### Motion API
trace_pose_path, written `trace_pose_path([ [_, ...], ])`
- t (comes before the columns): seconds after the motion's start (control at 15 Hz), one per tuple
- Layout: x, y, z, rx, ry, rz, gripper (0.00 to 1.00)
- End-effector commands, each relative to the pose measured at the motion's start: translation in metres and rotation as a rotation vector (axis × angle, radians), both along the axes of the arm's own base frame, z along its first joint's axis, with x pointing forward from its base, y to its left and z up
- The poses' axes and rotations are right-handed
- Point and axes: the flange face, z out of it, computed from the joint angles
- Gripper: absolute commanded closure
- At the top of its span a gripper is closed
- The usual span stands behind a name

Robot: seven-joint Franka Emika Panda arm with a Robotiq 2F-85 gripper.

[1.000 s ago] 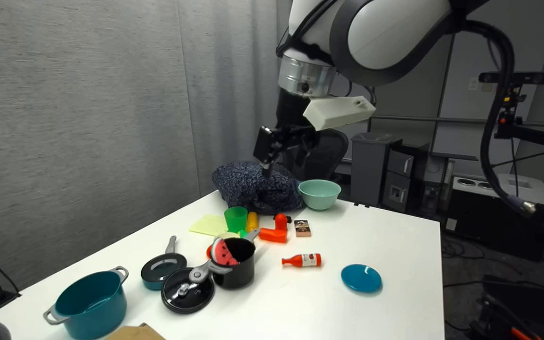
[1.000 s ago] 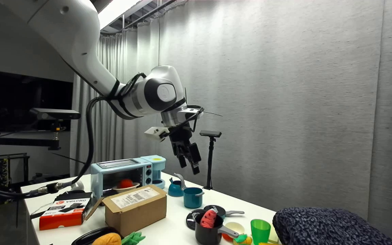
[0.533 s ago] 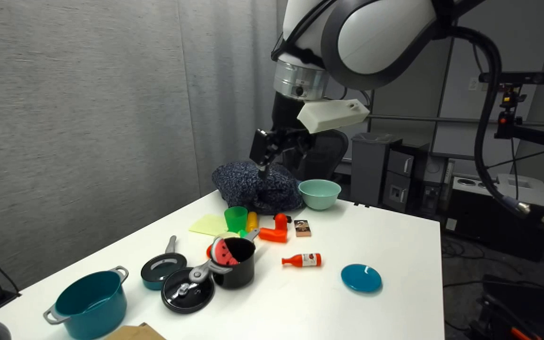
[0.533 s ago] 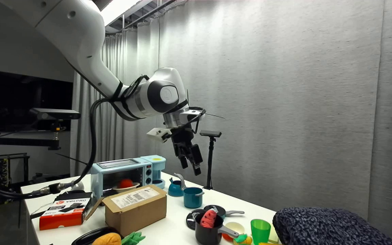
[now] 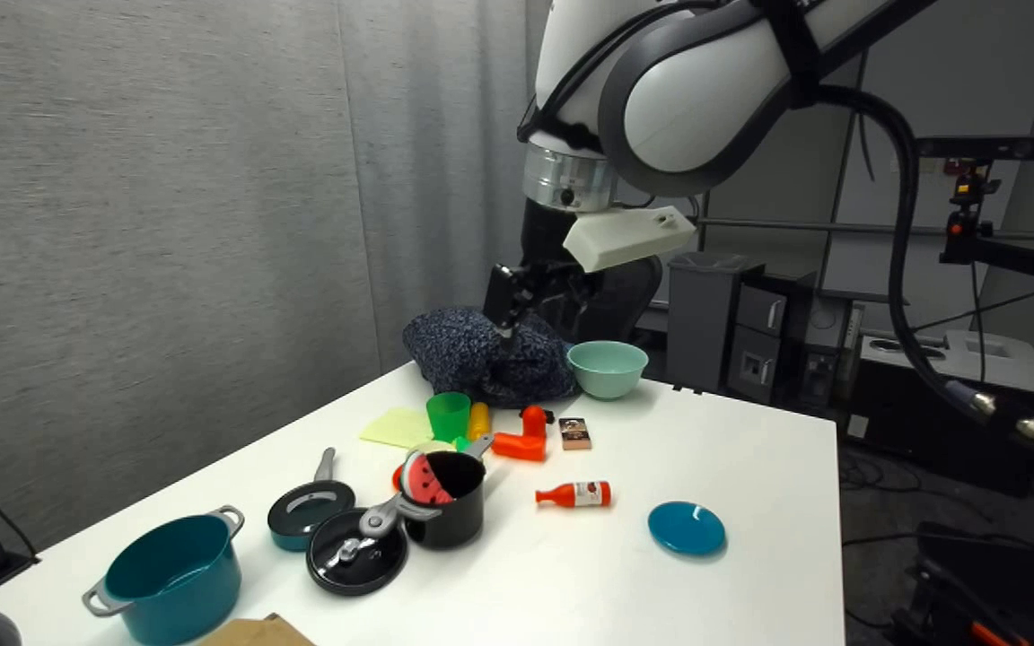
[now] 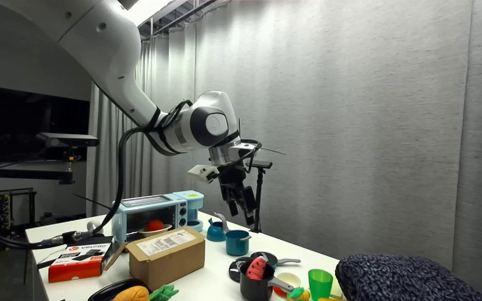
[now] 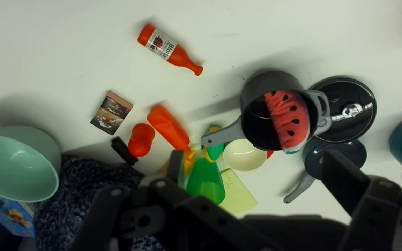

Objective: Move the watermelon plushie to the blue bowl

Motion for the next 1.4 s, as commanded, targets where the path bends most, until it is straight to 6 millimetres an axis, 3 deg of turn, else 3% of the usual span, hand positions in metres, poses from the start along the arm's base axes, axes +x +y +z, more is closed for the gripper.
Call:
trace_pose_path([
  [0.0,0.026,-0.004,-0.028,0.0,0.049,0.012,0.0],
  [0.4,0.061,0.006,-0.083,0.025,0.121,0.057,0.0],
  [0.73,0.088,0.01,-0.107,-0.045,0.086,-0.005,0.0],
  [1.0,0.09,0.031,-0.119,-0.031,0.122,0.012,0.0],
  [1.07,0.083,0.02,-0.121,-0.03,0.112,0.01,0.0],
  [1.33,0.085,0.032,-0.124,-0.031,0.114,0.026,0.0],
])
